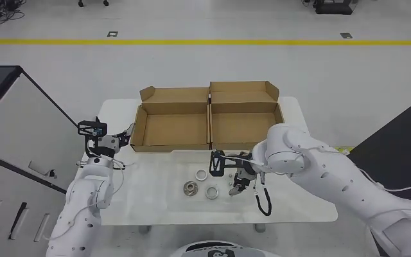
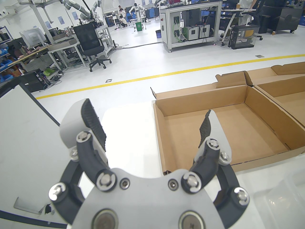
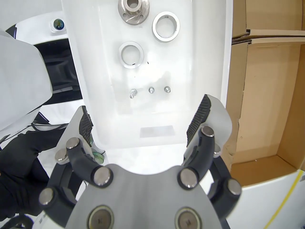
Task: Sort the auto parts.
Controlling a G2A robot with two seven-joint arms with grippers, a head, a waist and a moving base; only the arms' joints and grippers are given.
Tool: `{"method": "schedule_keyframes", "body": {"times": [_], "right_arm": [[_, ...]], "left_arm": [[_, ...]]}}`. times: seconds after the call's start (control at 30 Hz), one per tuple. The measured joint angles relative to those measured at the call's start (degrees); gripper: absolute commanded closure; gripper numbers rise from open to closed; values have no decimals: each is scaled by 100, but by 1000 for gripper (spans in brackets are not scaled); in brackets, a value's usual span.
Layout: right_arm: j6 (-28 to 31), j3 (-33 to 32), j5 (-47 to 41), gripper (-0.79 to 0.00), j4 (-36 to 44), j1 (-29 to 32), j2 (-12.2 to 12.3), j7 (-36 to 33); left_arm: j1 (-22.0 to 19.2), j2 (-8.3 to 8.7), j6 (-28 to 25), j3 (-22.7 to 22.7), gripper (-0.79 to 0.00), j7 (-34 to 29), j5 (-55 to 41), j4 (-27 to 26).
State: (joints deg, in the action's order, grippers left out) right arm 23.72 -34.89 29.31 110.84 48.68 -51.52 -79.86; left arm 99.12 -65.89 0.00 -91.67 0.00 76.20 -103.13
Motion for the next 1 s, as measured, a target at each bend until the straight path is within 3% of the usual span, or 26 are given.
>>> {"method": "schedule_keyframes", "body": {"times": [0.27,0.53,0.63,0.7,0.77,1.0], "right_arm": [[-566,750,-128,-785,-259,-673,-297,-635],[-694,1195,-87,-785,-694,-922,-572,-603],[-759,1308,-8,-702,-802,-920,-641,-594],[-794,1371,13,-539,-858,-909,-678,-618],[-830,1420,25,-449,-920,-894,-706,-662],[-922,1480,89,-385,-998,-828,-739,-776]], "left_arm": [[0,0,0,0,-785,0,0,0],[0,0,0,0,-785,0,0,0],[0,0,0,0,-785,0,0,0],[0,0,0,0,-785,0,0,0],[0,0,0,0,-785,0,0,0],[0,0,0,0,-785,0,0,0]]}}
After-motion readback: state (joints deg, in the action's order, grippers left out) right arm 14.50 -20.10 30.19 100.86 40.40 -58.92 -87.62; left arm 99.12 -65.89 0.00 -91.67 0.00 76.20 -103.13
